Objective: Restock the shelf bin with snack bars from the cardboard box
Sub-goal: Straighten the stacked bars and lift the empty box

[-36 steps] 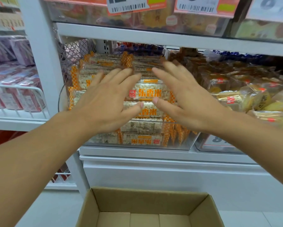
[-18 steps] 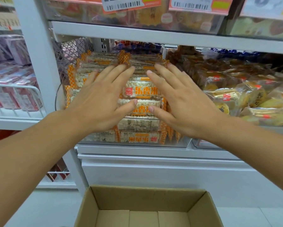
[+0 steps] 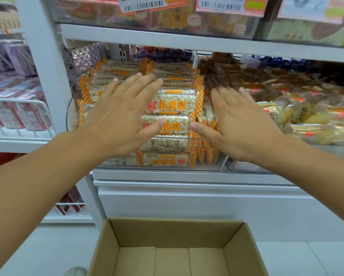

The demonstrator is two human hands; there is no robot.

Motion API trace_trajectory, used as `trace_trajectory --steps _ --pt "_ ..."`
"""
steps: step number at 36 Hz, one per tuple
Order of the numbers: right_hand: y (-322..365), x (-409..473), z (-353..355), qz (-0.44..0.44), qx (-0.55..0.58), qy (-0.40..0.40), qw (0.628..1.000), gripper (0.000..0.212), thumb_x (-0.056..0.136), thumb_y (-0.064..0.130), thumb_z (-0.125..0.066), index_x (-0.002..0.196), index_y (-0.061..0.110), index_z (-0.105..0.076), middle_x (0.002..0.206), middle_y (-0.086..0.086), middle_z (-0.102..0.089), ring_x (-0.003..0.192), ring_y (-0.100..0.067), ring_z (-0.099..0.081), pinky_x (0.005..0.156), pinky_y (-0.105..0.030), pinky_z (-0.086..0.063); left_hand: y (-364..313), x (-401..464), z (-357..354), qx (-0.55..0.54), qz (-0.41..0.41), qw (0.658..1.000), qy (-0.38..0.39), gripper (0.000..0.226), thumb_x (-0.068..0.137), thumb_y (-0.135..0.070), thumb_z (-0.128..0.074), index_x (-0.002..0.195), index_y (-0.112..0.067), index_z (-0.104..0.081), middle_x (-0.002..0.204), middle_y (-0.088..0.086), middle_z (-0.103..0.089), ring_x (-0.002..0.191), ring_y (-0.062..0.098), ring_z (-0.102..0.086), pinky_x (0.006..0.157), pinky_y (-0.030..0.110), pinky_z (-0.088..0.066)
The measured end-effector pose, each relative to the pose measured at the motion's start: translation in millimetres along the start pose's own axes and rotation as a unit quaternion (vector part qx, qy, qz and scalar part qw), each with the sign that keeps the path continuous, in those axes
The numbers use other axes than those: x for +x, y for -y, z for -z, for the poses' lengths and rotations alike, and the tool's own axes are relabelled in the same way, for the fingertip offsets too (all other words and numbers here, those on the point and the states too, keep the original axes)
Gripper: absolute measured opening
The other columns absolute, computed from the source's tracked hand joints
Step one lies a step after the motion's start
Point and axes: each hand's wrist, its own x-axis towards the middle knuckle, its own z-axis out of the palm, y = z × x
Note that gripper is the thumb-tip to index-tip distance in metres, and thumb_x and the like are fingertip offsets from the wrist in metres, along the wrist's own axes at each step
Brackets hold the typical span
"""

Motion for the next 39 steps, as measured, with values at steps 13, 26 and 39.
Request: trace_trajectory --steps 13,26,39 --pt "6.6 -64.2 43.9 0.006 0.114 -0.057 0.992 0.066 0.095 0.062 -0.043 0.133 0.009 -0.054 0.127 -0.017 -0.062 0.118 -0.036 -0.055 0.101 -0.047 -0.045 -13.7 -43.0 36.3 -0.143 0.084 0.973 -0.157 0.033 0.093 -0.046 -0.054 0.1 -0.015 -0.06 0.099 0.002 -0.062 0.091 0.022 -0.058 0.08 0.036 -0.044" --pt "46.3 -209.5 -39.8 -0.044 0.067 0.476 0.876 0.037 0.096 0.048 -0.059 0.086 0.012 -0.06 0.086 0.0 -0.057 0.081 -0.02 -0.056 0.071 -0.028 -0.044 -57.4 -215.4 -10.2 0.004 0.247 0.883 0.399 0.039 0.094 -0.049 -0.056 0.081 -0.013 -0.052 0.1 0.011 -0.06 0.09 0.03 -0.054 0.081 0.035 -0.047" --pt "9.8 -218.6 -166.0 -0.451 0.301 0.475 0.693 0.053 0.089 0.037 -0.069 0.131 0.008 -0.054 0.123 -0.016 -0.061 0.1 -0.038 -0.064 0.082 -0.048 -0.057 -29.3 -304.5 -122.3 -0.265 0.597 0.626 0.427 0.058 0.084 -0.052 -0.068 0.119 -0.007 -0.06 0.108 0.01 -0.066 0.094 0.029 -0.066 0.08 0.039 -0.058"
